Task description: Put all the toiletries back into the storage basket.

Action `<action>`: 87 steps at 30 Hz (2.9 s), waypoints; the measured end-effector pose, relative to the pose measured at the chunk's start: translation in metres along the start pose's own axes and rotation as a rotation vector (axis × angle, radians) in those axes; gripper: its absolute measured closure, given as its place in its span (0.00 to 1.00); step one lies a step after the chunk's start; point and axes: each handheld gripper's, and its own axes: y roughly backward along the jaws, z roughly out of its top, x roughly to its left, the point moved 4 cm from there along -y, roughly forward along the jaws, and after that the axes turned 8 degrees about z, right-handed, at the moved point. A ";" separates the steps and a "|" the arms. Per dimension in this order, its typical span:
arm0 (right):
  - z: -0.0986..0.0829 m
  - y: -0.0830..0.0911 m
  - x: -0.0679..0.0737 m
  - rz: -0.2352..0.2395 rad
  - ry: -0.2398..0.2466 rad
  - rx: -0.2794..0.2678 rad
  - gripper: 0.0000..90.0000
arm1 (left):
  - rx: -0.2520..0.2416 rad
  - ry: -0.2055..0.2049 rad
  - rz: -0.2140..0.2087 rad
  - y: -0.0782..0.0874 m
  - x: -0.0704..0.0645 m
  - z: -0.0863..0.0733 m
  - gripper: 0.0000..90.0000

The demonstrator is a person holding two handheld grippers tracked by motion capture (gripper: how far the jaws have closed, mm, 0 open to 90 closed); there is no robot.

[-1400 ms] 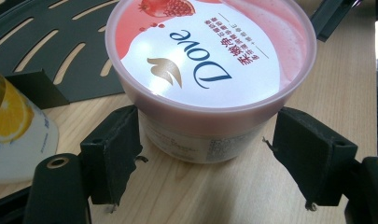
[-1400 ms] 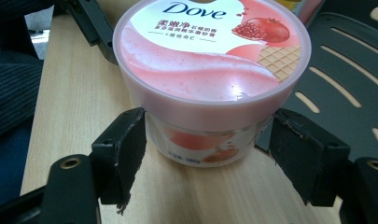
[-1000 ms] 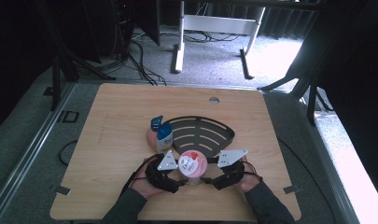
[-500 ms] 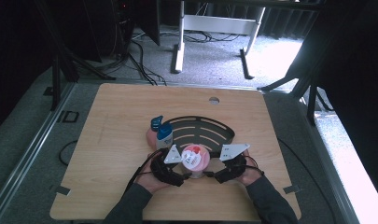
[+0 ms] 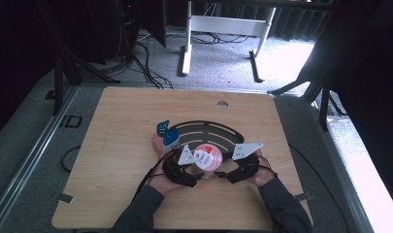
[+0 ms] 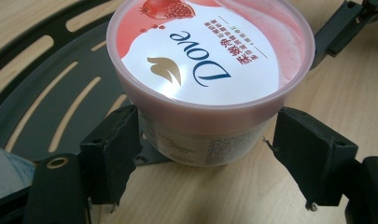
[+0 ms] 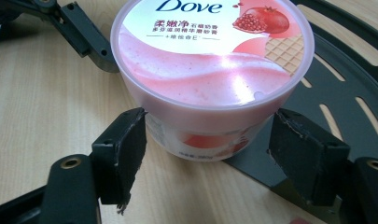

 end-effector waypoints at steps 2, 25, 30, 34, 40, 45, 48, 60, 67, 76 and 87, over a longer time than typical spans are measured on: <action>0.000 0.001 -0.003 -0.003 -0.004 0.002 0.31 | -0.002 0.000 0.009 -0.002 0.001 0.002 0.27; 0.004 0.004 -0.024 -0.022 -0.002 0.041 0.31 | -0.008 0.030 0.051 -0.017 0.008 0.011 0.27; 0.007 0.004 -0.029 -0.036 0.008 0.058 0.31 | -0.007 0.034 0.073 -0.020 0.009 0.014 0.27; 0.007 0.005 -0.032 -0.041 0.007 0.060 0.31 | -0.008 0.036 0.080 -0.022 0.010 0.017 0.27; 0.008 0.009 -0.036 -0.044 0.000 0.052 0.31 | -0.027 0.054 0.086 -0.024 0.010 0.020 0.27; 0.007 0.012 -0.040 -0.049 -0.004 0.050 0.31 | -0.036 0.060 0.095 -0.028 0.009 0.024 0.27; 0.005 0.014 -0.042 -0.050 -0.012 0.045 0.31 | -0.037 0.062 0.099 -0.031 0.009 0.026 0.27; -0.001 0.012 -0.053 -0.054 -0.049 0.057 0.31 | -0.030 0.081 0.106 -0.045 0.011 0.027 0.27; -0.005 0.011 -0.058 -0.046 -0.075 0.056 0.31 | -0.024 0.073 0.123 -0.049 0.011 0.029 0.27; -0.006 0.015 -0.063 -0.055 -0.080 0.065 0.31 | -0.027 0.075 0.131 -0.056 0.011 0.035 0.27; -0.009 0.017 -0.075 -0.067 -0.108 0.077 0.31 | -0.030 0.084 0.165 -0.067 0.011 0.041 0.27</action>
